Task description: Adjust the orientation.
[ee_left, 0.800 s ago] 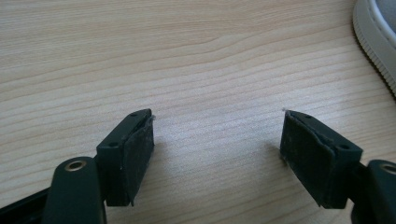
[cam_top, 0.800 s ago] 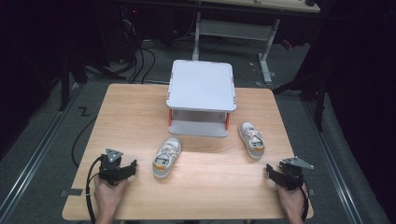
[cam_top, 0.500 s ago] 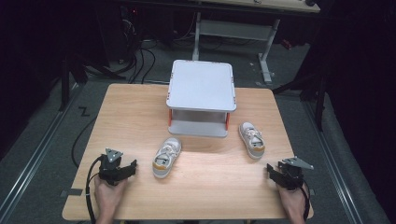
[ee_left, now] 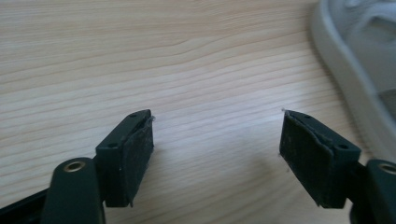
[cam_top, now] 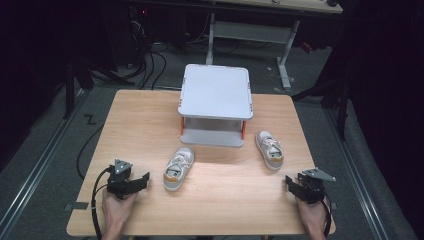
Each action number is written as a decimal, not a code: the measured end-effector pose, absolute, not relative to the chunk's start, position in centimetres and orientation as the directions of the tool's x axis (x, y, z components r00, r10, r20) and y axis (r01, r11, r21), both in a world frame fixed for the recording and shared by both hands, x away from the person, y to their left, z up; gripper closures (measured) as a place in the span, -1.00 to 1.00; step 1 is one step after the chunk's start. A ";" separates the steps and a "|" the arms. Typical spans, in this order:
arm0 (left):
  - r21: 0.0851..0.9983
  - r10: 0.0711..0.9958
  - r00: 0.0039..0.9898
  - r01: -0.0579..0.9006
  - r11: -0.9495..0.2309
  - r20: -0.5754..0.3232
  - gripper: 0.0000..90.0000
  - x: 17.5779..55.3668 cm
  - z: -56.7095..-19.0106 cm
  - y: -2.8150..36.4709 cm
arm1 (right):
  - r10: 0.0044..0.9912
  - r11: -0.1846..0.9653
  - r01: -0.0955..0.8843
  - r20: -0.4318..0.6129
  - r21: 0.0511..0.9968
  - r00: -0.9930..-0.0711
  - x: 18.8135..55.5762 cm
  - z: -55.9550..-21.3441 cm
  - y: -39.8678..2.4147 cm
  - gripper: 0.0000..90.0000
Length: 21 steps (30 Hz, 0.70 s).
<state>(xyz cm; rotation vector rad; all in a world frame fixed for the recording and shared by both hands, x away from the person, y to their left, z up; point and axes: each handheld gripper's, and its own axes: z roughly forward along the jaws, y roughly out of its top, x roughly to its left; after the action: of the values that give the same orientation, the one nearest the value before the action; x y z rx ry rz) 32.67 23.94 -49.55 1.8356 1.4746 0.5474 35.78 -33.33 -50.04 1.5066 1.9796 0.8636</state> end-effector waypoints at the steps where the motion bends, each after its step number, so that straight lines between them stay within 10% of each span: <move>1: 0.752 0.955 0.272 0.653 -0.097 -0.114 -0.47 32.5 -49.2 23.7 | 0.965 0.186 0.646 -0.014 0.740 -0.261 35.8 -50.0 -33.3 0.04; 21: 0.748 0.884 0.451 0.628 -0.215 -0.125 -0.68 30.6 -47.3 16.1 | 0.966 0.185 0.647 -0.018 0.740 -0.256 35.8 -50.0 -33.3 0.03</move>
<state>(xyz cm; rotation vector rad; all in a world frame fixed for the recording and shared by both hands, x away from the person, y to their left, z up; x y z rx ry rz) 30.65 16.10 -47.28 1.9418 1.2670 0.4271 35.75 -33.32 -50.04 1.5079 1.9758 0.8582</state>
